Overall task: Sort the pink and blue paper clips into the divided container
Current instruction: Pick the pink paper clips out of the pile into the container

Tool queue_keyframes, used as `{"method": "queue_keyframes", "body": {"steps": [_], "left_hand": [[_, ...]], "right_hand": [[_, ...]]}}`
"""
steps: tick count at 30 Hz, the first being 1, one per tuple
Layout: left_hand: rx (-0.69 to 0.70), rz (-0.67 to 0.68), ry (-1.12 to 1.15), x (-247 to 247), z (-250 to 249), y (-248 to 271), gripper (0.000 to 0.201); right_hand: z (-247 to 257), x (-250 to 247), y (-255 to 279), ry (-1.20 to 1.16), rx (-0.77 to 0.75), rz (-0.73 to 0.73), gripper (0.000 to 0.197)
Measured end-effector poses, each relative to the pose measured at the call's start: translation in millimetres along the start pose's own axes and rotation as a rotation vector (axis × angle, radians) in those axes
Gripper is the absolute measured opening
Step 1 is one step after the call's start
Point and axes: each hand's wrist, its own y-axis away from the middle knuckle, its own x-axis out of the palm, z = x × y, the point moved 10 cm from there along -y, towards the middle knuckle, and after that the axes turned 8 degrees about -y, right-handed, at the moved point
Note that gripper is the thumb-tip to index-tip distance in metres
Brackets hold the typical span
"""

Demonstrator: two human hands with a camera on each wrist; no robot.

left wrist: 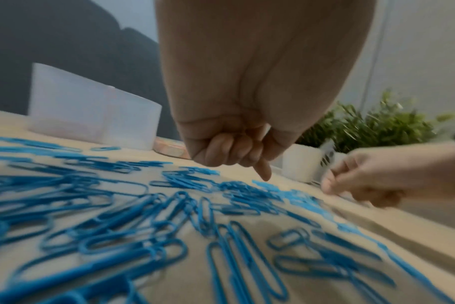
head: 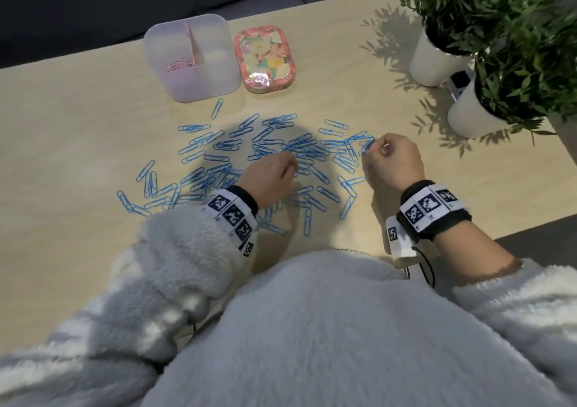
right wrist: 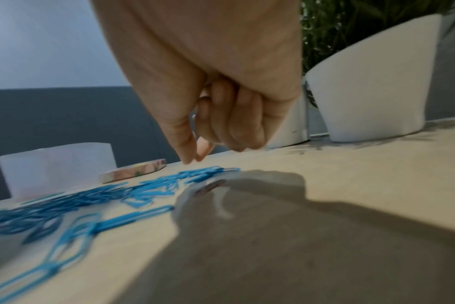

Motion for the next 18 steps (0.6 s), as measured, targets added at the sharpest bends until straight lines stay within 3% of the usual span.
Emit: {"method": "queue_keyframes", "body": {"steps": [5, 8, 12, 18], "left_hand": [[-0.226, -0.003, 0.123, -43.1, 66.6, 10.6, 0.028], [-0.318, -0.085, 0.123, -82.8, 112.4, 13.2, 0.032], [-0.325, -0.190, 0.148, -135.4, 150.4, 9.3, 0.018], [-0.339, -0.342, 0.224, -185.8, 182.2, -22.4, 0.024]], "right_hand": [[11.8, -1.2, 18.7, 0.228, 0.000, -0.040, 0.023], [9.0, -4.5, 25.3, 0.327, 0.037, -0.006, 0.032], [1.4, 4.5, 23.3, 0.145, 0.151, 0.054, 0.014], [-5.9, 30.8, 4.3, 0.022, 0.197, 0.220, 0.021]]}}
